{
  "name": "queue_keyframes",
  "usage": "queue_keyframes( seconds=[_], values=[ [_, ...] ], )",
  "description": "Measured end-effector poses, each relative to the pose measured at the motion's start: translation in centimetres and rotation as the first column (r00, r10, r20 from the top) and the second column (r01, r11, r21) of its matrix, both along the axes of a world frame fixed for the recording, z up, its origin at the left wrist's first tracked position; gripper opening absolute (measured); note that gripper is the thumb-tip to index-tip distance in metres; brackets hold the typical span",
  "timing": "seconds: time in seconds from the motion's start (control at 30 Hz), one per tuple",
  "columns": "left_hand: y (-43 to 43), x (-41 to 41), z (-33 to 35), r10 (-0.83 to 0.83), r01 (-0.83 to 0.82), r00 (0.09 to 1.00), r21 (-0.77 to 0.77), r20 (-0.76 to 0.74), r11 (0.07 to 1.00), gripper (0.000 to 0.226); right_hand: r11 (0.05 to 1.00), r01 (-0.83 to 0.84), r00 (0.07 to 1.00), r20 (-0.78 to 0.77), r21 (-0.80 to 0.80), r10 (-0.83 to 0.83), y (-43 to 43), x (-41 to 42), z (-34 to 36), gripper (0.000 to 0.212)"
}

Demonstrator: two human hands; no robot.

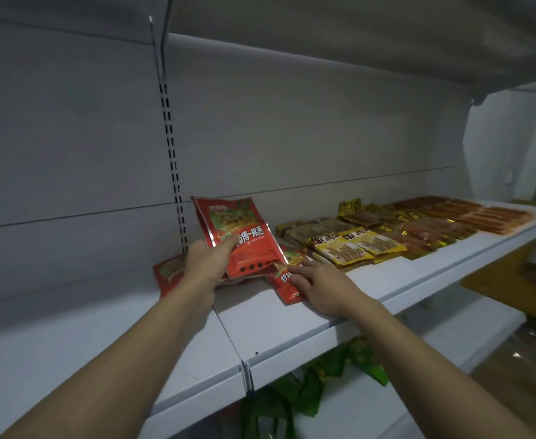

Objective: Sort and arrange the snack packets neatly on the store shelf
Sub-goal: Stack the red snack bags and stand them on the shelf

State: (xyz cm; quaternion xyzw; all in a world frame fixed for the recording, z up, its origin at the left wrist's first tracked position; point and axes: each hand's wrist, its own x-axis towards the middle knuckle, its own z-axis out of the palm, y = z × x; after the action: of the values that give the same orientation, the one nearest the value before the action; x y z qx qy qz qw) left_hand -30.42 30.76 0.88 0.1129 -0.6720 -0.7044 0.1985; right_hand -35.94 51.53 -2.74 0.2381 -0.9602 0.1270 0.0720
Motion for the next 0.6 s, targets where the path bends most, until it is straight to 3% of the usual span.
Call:
queue_keyframes(
  seconds=[0.17,0.27,0.33,0.4,0.47,0.53,0.6],
  values=[
    [0.8,-0.5,-1.5,-0.006,0.005,1.0,0.02,0.027,1.0,0.022,1.0,-0.03,0.997,0.067,-0.008,0.03,1.5,-0.3,-0.2,0.044],
    [0.9,-0.6,-2.3,-0.041,0.04,0.998,0.049,0.037,0.998,0.018,0.989,-0.004,0.999,-0.051,-0.149,-0.004,1.7,-0.4,0.4,0.041],
    [0.8,-0.5,-2.1,-0.06,0.058,0.998,0.061,0.028,0.996,0.02,0.899,0.025,0.993,-0.093,-0.438,-0.073,1.1,-0.6,1.2,0.04],
    [0.9,-0.3,-1.8,-0.097,0.098,0.995,0.09,-0.007,0.991,0.028,0.725,0.038,0.998,0.068,-0.688,0.012,-0.2,-0.7,2.2,0.048],
    [1.1,0.0,-1.4,-0.136,0.139,0.99,0.105,-0.035,0.985,0.041,0.653,0.022,0.981,0.142,-0.757,0.132,-1.8,-0.7,2.8,0.057],
    [1.4,0.3,-1.2,-0.134,0.138,0.99,0.111,-0.042,0.984,0.047,0.659,-0.02,0.992,0.068,-0.751,0.109,-2.8,-0.8,3.1,0.057],
    [1.0,0.4,-1.2,-0.077,0.082,0.996,0.113,-0.041,0.99,0.037,0.61,-0.021,0.999,0.007,-0.792,0.044,-2.6,-1.1,3.9,0.054]
  ],
)
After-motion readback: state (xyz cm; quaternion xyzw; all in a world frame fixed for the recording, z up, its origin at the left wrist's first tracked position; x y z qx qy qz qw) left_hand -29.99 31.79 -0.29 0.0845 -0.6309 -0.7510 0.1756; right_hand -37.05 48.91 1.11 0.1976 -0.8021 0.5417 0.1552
